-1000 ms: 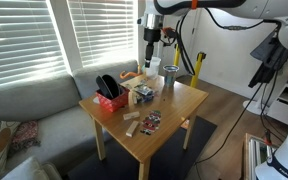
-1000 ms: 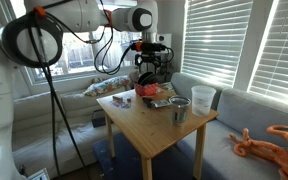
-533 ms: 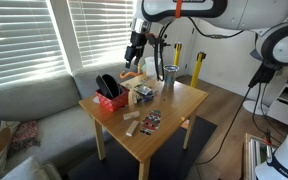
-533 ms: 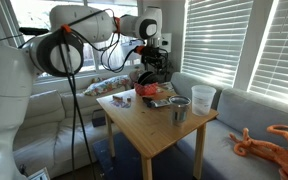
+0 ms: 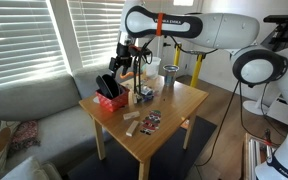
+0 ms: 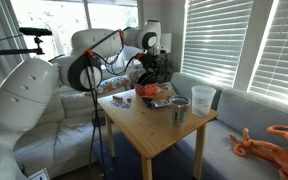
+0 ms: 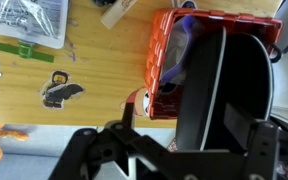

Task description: Take the eyeglass case out of the basket and put it on the table

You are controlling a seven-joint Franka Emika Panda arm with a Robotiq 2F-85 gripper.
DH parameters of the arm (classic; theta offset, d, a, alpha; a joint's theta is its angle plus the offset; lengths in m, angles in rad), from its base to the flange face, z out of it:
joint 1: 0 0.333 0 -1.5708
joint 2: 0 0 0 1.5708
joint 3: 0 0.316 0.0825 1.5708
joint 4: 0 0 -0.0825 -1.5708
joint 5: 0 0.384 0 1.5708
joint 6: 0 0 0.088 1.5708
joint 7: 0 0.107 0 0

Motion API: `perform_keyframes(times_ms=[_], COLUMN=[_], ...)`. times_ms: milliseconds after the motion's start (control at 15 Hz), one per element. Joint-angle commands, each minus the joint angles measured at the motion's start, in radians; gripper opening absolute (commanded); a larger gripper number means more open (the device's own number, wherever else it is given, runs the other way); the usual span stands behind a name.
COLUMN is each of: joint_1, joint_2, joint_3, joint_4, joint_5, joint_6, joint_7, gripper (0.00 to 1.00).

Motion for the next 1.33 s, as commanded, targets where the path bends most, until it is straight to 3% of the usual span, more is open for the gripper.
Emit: perform_keyframes(times_ms=[0, 533, 667, 1200, 1267], joint_1=[0.007, 0.011, 0.011, 0.008, 0.009], joint_2=[0.106, 0.127, 0.127, 0.066, 0.062], joint_3=[0.003, -0.007, -0.007, 0.008, 0.007], joint_4=[0.172, 0.232, 0.239, 0.256, 0.262], joint_5=[-0.016, -0.006, -0.006, 0.007, 0.003], joint_6=[-0.078, -0.110, -0.117, -0.087, -0.097], joint_7=[0.042, 0.072, 0.079, 0.066, 0.065], gripper=[0.66, 0.09, 0.00, 0.00, 0.26])
